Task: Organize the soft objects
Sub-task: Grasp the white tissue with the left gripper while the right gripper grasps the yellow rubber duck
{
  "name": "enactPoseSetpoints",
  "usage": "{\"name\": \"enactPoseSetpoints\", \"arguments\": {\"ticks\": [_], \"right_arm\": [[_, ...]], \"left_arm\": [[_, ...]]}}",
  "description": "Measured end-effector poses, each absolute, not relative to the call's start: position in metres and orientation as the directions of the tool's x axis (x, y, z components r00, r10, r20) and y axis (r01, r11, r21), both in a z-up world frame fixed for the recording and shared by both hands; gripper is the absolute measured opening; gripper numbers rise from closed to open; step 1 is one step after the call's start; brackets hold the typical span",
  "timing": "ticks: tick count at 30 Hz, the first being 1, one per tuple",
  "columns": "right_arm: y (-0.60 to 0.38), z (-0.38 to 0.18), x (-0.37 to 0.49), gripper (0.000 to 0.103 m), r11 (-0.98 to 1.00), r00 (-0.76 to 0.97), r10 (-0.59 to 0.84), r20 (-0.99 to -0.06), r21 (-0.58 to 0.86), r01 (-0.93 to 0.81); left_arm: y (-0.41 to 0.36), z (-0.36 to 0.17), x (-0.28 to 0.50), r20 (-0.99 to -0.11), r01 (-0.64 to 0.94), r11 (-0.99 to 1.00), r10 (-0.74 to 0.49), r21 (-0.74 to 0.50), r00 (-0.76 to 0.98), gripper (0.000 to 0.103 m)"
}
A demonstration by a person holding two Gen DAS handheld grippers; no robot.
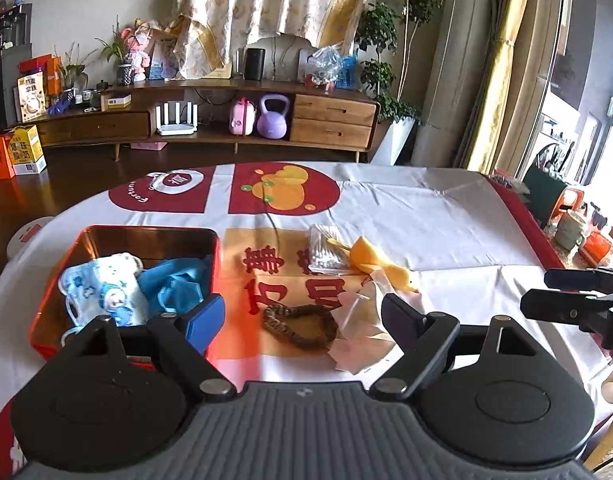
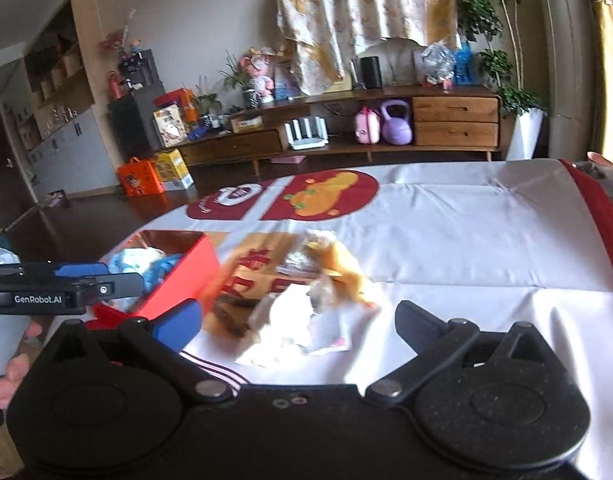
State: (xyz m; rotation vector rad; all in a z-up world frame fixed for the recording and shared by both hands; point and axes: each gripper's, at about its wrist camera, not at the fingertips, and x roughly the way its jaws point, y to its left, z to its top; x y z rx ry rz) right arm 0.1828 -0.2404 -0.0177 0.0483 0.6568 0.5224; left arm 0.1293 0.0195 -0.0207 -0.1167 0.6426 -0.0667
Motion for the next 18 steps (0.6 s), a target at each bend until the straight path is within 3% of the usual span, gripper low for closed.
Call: {"name": "enactPoseSetpoints", "arguments": {"ticks": [18], "right_arm": [[-0.255, -0.053, 0.244, 0.101, 0.892, 0.635, 0.429, -0.643, 0.191, -0.409]], "left_arm": [[-0.04, -0.069, 0.176, -0.664, 0.139, 0.985, -0.169, -0.099, 0.728, 0.085]]}}
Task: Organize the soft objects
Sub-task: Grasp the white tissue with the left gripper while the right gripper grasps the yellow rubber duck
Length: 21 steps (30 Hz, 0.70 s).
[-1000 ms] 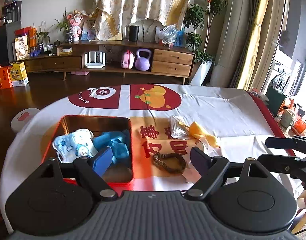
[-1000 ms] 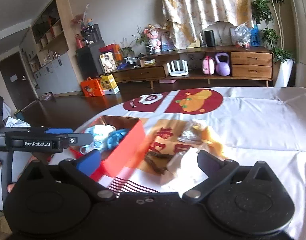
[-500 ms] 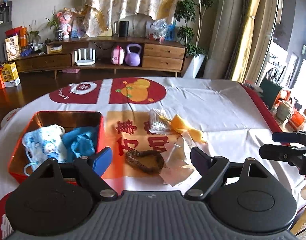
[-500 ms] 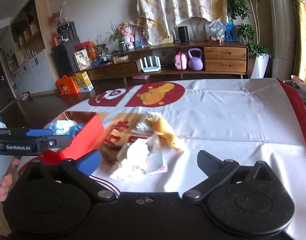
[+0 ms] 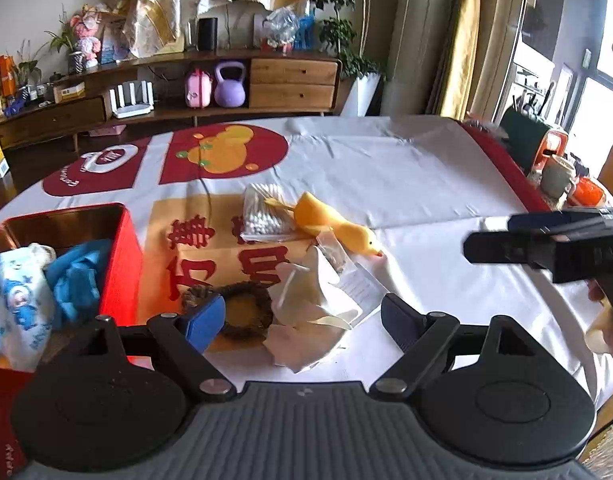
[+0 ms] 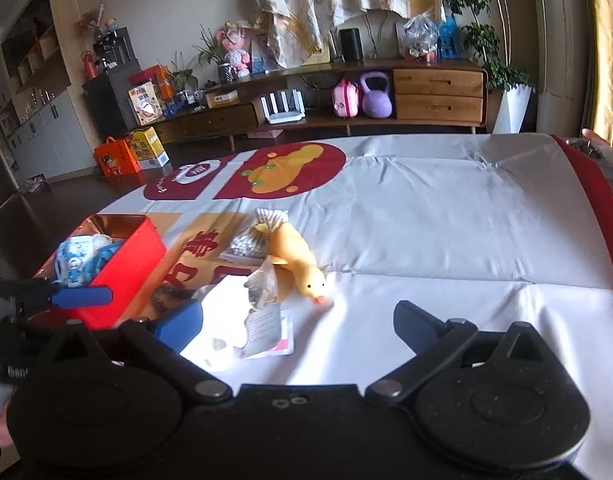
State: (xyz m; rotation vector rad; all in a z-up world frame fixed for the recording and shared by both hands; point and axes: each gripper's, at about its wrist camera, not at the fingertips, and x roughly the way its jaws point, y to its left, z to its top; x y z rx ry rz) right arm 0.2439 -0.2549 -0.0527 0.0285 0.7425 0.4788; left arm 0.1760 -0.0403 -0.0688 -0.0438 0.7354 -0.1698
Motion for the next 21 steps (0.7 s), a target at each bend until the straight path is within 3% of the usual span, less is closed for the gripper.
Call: {"name": "enactPoseSetpoints", "arguments": {"ticks": [11, 21], "right_arm": [[-0.231, -0.076, 0.3, 0.098, 0.896, 0.599, 0.41, -0.688, 0.178, -0.408], [-0.203, -0.097, 0.343, 0.079, 0.898, 0.56, 0.404, -0.723, 0.195, -0.396]], "left_arm": [[-0.056, -0.097, 0.202, -0.678, 0.181, 0.982, -0.172, -0.057, 0.715, 0.085], [-0.068, -0.113, 0.219, -0.672, 0.23, 0.973, -0.176, -0.008, 0.719, 0.085]]}}
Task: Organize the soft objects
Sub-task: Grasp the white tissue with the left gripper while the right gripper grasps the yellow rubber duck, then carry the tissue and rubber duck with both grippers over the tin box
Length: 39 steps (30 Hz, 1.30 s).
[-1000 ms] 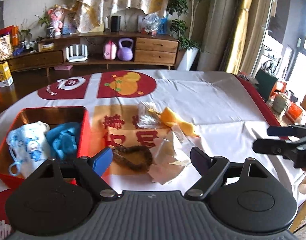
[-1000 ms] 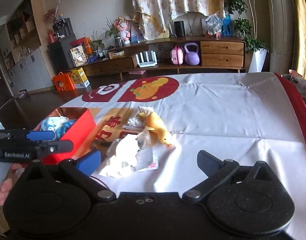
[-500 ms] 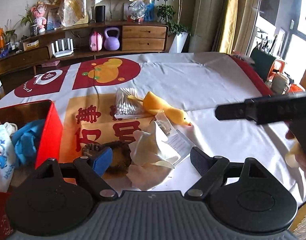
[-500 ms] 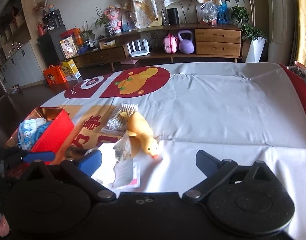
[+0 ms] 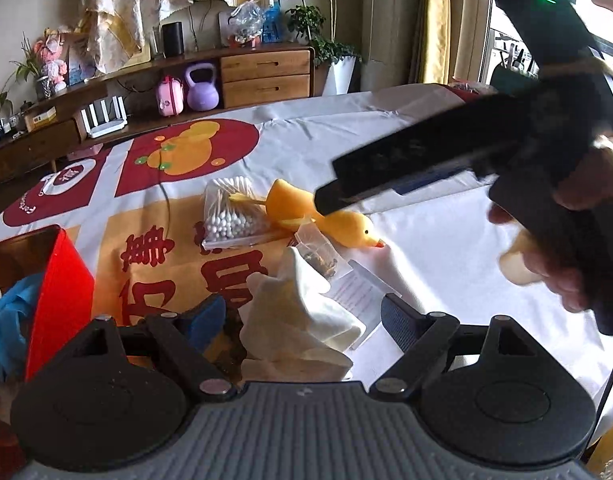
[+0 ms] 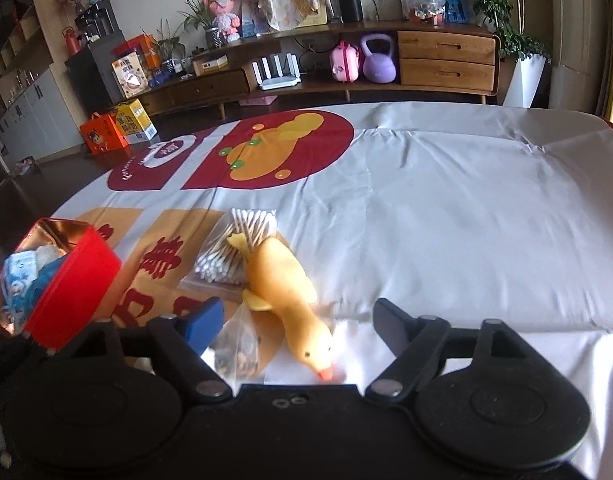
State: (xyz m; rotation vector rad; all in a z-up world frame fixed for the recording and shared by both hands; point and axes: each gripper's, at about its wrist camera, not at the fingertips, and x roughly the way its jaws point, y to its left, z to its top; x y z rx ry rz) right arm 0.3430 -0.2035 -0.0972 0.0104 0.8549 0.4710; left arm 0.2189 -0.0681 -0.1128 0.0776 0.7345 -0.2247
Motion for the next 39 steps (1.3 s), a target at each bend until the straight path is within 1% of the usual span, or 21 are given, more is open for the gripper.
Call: {"name": "enactPoseSetpoints", "arguments": {"ticks": [5, 10, 13, 15, 17, 19, 21, 22, 26, 28, 30, 31, 33, 36, 39], "right_arm": [[-0.193, -0.104, 0.359, 0.074, 0.897, 0.546, 0.404, -0.734, 0.201, -0.394], [-0.185, -0.112, 0.371, 0.064, 0.89, 0.516, 0.422, -0.746, 0.232, -0.393], [-0.181, -0.117, 0.375, 0.059, 0.889, 0.504, 0.426, -0.751, 0.244, -0.387], [-0.18, -0.12, 0.376, 0.057, 0.891, 0.499, 0.423, -0.756, 0.247, -0.381], [-0.18, -0.123, 0.378, 0.056, 0.894, 0.491, 0.422, -0.762, 0.258, -0.366], [-0.181, -0.125, 0.38, 0.05, 0.892, 0.482, 0.431, -0.763, 0.281, -0.353], [-0.183, -0.127, 0.381, 0.045, 0.89, 0.476, 0.442, -0.761, 0.304, -0.34], [-0.184, -0.127, 0.381, 0.041, 0.888, 0.474, 0.447, -0.759, 0.313, -0.336], [-0.184, -0.126, 0.378, 0.036, 0.888, 0.479, 0.451, -0.753, 0.327, -0.323], [-0.185, -0.125, 0.376, 0.032, 0.889, 0.484, 0.451, -0.75, 0.333, -0.314], [-0.187, -0.123, 0.374, 0.029, 0.891, 0.492, 0.449, -0.746, 0.333, -0.308], [-0.188, -0.121, 0.371, 0.029, 0.892, 0.498, 0.448, -0.742, 0.334, -0.305], [-0.19, -0.116, 0.368, 0.028, 0.894, 0.507, 0.444, -0.739, 0.333, -0.299], [-0.197, -0.109, 0.359, 0.027, 0.894, 0.522, 0.447, -0.726, 0.336, -0.298], [-0.205, -0.102, 0.349, 0.027, 0.895, 0.531, 0.445, -0.722, 0.337, -0.291]], "left_arm": [[-0.068, -0.121, 0.222, -0.677, 0.234, 0.972, -0.177, -0.007, 0.714, 0.085], [-0.07, -0.126, 0.221, -0.675, 0.254, 0.967, -0.187, 0.001, 0.714, 0.085], [-0.07, -0.13, 0.222, -0.677, 0.266, 0.964, -0.192, 0.006, 0.711, 0.077], [-0.071, -0.133, 0.224, -0.687, 0.269, 0.963, -0.194, 0.002, 0.7, 0.066], [-0.069, -0.135, 0.225, -0.692, 0.264, 0.964, -0.198, -0.011, 0.694, 0.064], [-0.067, -0.135, 0.225, -0.689, 0.26, 0.966, -0.202, -0.021, 0.696, 0.062], [-0.066, -0.136, 0.225, -0.69, 0.259, 0.965, -0.204, -0.025, 0.695, 0.048], [-0.065, -0.136, 0.227, -0.692, 0.259, 0.965, -0.206, -0.029, 0.691, 0.045], [-0.062, -0.136, 0.227, -0.698, 0.247, 0.968, -0.208, -0.046, 0.685, 0.033], [-0.061, -0.134, 0.226, -0.701, 0.239, 0.969, -0.209, -0.056, 0.682, 0.03], [-0.058, -0.134, 0.227, -0.706, 0.231, 0.97, -0.215, -0.074, 0.675, 0.024], [-0.056, -0.134, 0.227, -0.709, 0.227, 0.97, -0.22, -0.087, 0.67, 0.022], [-0.053, -0.132, 0.227, -0.709, 0.219, 0.971, -0.222, -0.098, 0.669, 0.016], [-0.049, -0.129, 0.224, -0.702, 0.207, 0.973, -0.22, -0.105, 0.678, 0.012], [-0.046, -0.124, 0.221, -0.697, 0.191, 0.975, -0.215, -0.114, 0.684, 0.011]]}}
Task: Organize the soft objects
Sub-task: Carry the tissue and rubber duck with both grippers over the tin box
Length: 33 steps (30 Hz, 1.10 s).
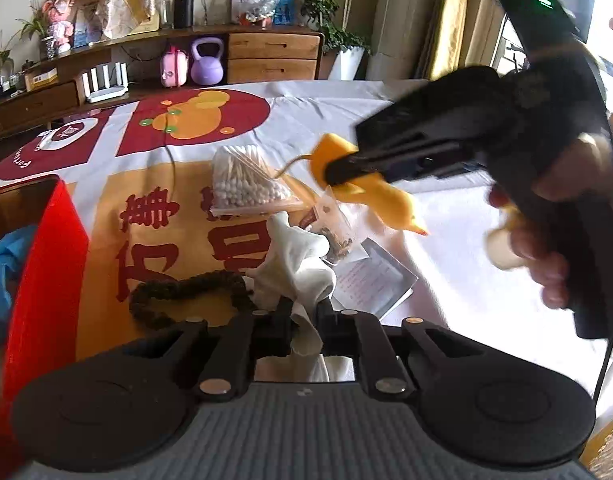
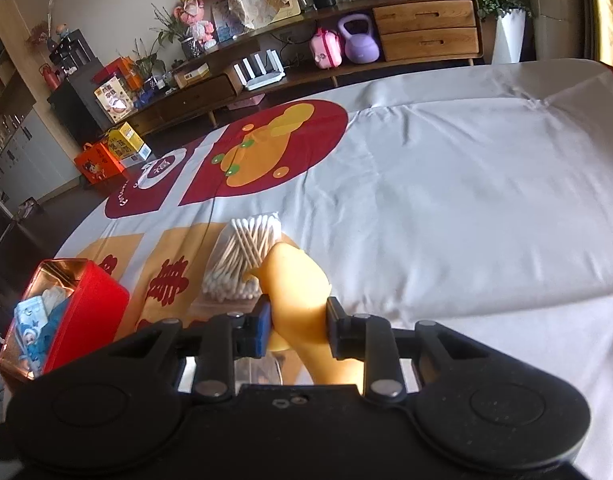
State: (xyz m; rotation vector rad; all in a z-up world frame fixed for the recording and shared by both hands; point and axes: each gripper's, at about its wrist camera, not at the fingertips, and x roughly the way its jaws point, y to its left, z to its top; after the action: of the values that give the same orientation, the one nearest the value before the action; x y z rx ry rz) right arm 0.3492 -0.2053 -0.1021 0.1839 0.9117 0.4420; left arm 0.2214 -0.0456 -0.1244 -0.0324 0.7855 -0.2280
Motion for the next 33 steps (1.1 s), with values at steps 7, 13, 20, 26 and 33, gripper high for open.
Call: {"name": "enactPoseSetpoints", "arguments": {"ticks": [7, 13, 20, 26, 33], "right_arm": [[-0.222, -0.08, 0.311, 0.027, 0.895, 0.546, 0.446, -0.709, 0.338, -0.292], [-0.229, -0.059, 0.28, 0.027, 0.892, 0.551, 0.452, -0.701, 0.345, -0.292], [-0.225, -0.036, 0.251, 0.027, 0.882, 0.554, 0.472, -0.686, 0.351, -0.316], [-0.212, -0.021, 0.231, 0.028, 0.867, 0.537, 0.496, -0.682, 0.359, -0.345], [-0.186, -0.006, 0.212, 0.028, 0.854, 0.527, 0.515, -0.676, 0.347, -0.389]], "left_arm": [[-0.039, -0.108, 0.21, -0.682, 0.169, 0.977, -0.21, -0.128, 0.7, 0.011], [-0.034, -0.087, 0.195, -0.668, 0.157, 0.98, -0.198, -0.122, 0.717, 0.011], [-0.026, -0.066, 0.177, -0.655, 0.142, 0.985, -0.173, -0.101, 0.735, 0.011], [-0.017, -0.05, 0.16, -0.65, 0.14, 0.985, -0.172, -0.102, 0.74, 0.011], [0.003, -0.034, 0.142, -0.637, 0.12, 0.987, -0.16, -0.106, 0.754, 0.011]]}}
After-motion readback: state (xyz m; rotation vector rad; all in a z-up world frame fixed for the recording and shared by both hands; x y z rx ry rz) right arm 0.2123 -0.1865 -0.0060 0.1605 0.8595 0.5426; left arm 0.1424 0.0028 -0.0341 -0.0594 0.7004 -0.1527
